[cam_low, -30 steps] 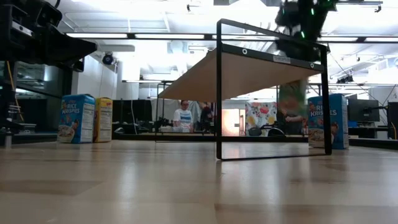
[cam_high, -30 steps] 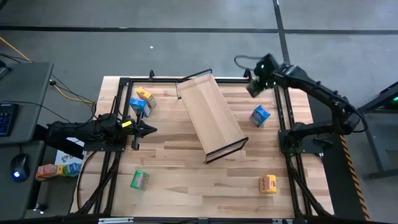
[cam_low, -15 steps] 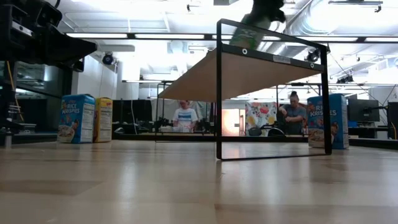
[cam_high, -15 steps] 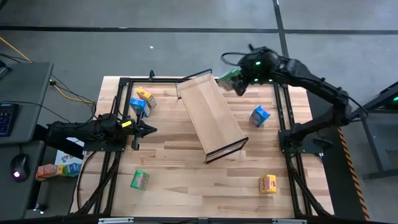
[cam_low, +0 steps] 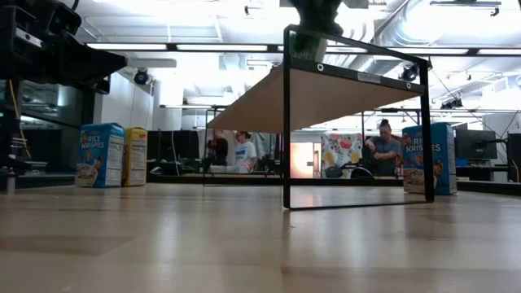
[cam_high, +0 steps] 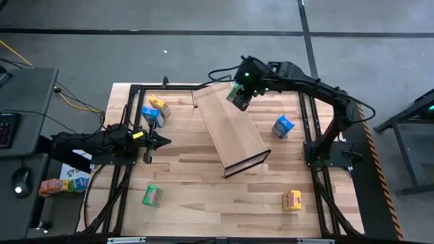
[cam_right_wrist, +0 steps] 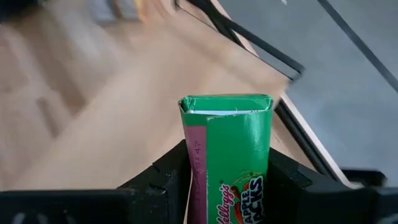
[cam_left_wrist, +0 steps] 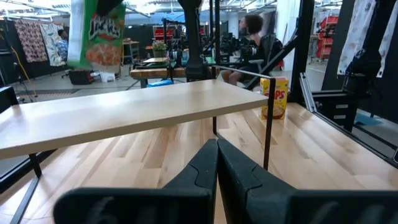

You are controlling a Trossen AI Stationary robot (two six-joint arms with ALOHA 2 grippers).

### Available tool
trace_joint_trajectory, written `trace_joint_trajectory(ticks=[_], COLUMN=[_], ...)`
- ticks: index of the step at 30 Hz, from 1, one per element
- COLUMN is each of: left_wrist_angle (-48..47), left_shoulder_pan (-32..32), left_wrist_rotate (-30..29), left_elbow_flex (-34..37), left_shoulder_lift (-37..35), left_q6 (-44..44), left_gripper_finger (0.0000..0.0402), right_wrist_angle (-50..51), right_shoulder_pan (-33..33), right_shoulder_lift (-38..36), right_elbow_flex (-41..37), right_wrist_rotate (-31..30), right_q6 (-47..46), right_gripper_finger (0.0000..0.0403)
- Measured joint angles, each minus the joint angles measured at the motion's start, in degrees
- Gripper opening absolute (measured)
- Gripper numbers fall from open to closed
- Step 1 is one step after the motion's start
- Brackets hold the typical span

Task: Stack cereal on shelf
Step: Put the top green cereal box on the shelf

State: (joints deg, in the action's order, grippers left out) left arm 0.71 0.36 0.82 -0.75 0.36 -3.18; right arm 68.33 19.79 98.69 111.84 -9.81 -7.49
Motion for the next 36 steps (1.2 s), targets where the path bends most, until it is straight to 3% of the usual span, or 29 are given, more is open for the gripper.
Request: trace_joint_trajectory(ticks=[3,9,26,36], left_wrist_angle=[0.0,-0.02,0.0,-0.02], left_shoulder_pan=[0.0,-0.01,-0.01,0.0], left_wrist_rotate=[0.02,0.02,0.01,0.0], left_elbow_flex=[0.02,0.02,0.0,0.0], left_shoulder_lift=[0.0,-0.02,-0.01,-0.02], left_q6=[0.0,0.0,0.0,0.0], left_gripper_finger=[0.0003,0.0003,0.0003,0.0003], right_wrist_angle=[1.49,1.4,-3.43,-6.29], right_shoulder_pan=[1.16,3.28,6.7,7.22], right_shoulder_lift=[2.0,4.67,5.25,5.25], right_elbow_flex=[0.3,-0.03,-0.12,-0.12], right_wrist_rotate=[-1.84,0.55,2.86,4.32], right_q6=[-0.24,-1.74,-4.09,-4.22], right_gripper_finger=[0.0145,0.0145,0.0145,0.0179])
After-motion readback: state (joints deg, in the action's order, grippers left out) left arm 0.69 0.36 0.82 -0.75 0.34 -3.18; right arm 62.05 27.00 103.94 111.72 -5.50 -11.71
